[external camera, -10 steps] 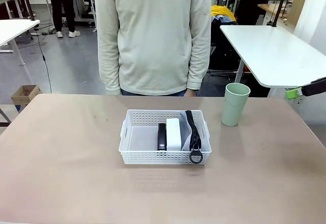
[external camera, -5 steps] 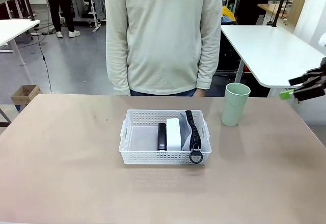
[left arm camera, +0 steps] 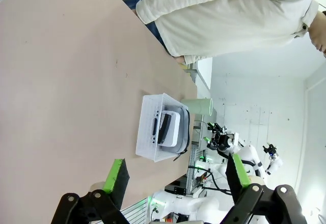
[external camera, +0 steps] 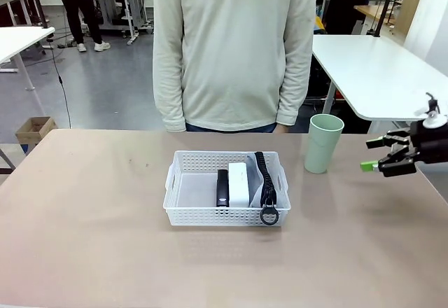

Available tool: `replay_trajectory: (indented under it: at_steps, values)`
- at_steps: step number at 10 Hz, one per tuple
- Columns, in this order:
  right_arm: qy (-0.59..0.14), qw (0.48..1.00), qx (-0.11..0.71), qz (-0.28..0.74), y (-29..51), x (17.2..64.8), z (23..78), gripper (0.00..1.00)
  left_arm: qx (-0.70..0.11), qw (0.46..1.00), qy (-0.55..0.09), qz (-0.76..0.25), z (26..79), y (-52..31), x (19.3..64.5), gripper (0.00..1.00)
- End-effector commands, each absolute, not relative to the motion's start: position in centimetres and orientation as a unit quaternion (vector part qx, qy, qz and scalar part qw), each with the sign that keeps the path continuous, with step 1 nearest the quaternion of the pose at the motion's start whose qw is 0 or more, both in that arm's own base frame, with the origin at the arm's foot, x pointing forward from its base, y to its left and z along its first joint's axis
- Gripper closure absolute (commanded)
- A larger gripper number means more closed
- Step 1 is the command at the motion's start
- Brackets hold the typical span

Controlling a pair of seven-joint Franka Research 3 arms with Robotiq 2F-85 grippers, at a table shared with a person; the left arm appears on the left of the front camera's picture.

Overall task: Efficiently arrange items inside the basket to fit them all.
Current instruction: Pick up the Reusable plastic cup and place it inside the Organizing basket.

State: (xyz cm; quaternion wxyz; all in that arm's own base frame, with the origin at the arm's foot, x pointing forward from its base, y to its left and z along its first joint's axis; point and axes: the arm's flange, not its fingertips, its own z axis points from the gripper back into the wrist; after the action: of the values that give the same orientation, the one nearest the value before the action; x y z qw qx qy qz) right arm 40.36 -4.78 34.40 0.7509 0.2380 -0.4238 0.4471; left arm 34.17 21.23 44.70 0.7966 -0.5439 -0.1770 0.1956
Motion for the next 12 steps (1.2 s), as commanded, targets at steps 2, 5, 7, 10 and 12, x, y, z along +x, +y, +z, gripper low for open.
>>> replay_trajectory:
  at_steps: [2,5,7,10,12]
  values:
    - [-0.448,0.707,0.265,0.479,-4.4,43.8,27.8,0.00,-0.543,0.798,-0.173,0.195,44.9,21.1,33.9,0.00]
    - [-0.463,0.733,0.253,0.429,-3.5,46.3,23.5,0.00,-0.543,0.798,-0.173,0.195,44.9,21.1,33.9,0.00]
    - [-0.477,0.750,0.247,0.387,-3.5,48.3,21.3,0.00,-0.543,0.798,-0.173,0.195,44.9,21.1,33.9,0.00]
    - [-0.481,0.745,0.280,0.367,-2.8,50.5,20.1,0.00,-0.543,0.798,-0.173,0.195,44.9,21.1,33.9,0.00]
    - [-0.478,0.739,0.291,0.374,-1.6,51.4,19.7,0.00,-0.543,0.798,-0.173,0.195,44.9,21.1,33.9,0.00]
